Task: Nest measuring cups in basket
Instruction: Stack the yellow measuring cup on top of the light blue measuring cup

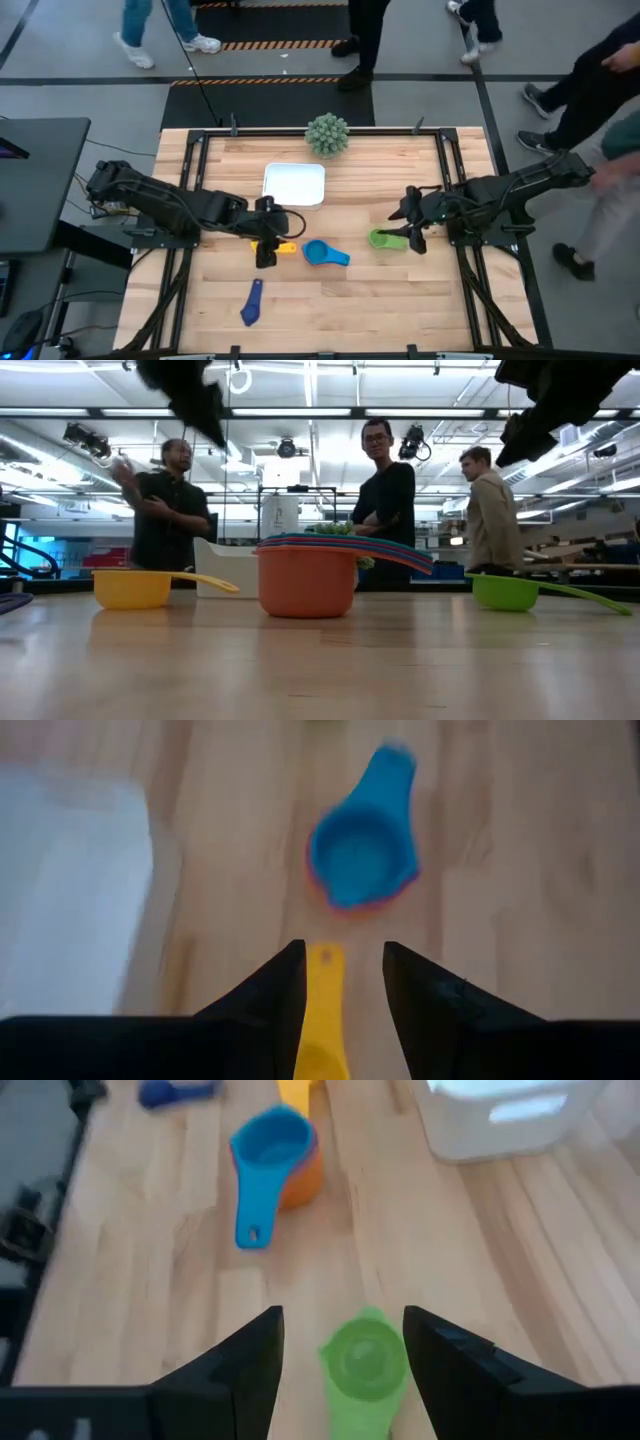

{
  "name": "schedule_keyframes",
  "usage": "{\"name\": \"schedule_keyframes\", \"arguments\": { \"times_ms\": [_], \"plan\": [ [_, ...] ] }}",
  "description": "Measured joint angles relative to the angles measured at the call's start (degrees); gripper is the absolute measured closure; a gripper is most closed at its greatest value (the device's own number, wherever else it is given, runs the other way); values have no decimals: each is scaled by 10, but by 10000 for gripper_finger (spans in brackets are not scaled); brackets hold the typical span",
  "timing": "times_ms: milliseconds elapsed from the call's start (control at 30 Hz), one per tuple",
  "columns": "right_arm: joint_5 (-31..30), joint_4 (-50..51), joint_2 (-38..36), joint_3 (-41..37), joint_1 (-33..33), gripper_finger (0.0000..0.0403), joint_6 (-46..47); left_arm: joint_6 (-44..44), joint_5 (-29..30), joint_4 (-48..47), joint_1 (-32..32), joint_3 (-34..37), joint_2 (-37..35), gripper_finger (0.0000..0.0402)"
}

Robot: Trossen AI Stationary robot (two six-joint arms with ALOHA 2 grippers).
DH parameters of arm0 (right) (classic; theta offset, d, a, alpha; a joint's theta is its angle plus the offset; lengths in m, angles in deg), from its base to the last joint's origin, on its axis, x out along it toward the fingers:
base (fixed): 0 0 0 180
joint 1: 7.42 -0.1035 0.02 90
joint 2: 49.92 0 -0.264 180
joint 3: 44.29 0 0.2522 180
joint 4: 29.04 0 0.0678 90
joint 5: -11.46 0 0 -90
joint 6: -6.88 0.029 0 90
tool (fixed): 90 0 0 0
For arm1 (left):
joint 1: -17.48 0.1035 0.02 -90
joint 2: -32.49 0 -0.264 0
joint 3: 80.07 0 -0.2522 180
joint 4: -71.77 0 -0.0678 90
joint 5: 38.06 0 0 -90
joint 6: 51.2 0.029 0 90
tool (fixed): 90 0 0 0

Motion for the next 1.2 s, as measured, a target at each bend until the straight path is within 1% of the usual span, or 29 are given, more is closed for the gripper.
{"name": "schedule_keyframes", "arguments": {
  "times_ms": [67,200,300,367,467,567,767,867,1067,1200],
  "plan": [
    [0,1,13,0,0,190,-1,-26,-14,-4,2,21,2,260],
    [0,-5,44,0,0,190,1,-105,-32,-6,1,74,2,260],
    [-6,-18,72,0,0,190,12,-156,-35,5,1,110,2,260],
    [-6,-31,92,0,0,190,14,-173,-37,17,1,130,2,260],
    [-6,-52,119,0,0,190,16,-172,-36,48,0,143,4,260],
    [-4,-68,144,0,0,190,16,-171,-38,63,0,147,24,260],
    [-4,-80,172,0,0,190,45,-156,-95,60,-3,145,83,260],
    [0,-85,178,0,-2,190,56,-161,-97,48,-7,145,105,260],
    [5,-90,178,0,-3,190,56,-168,-92,54,-17,140,131,262],
    [7,-89,178,0,-3,190,56,-182,-88,56,-20,140,130,285]
  ]
}}
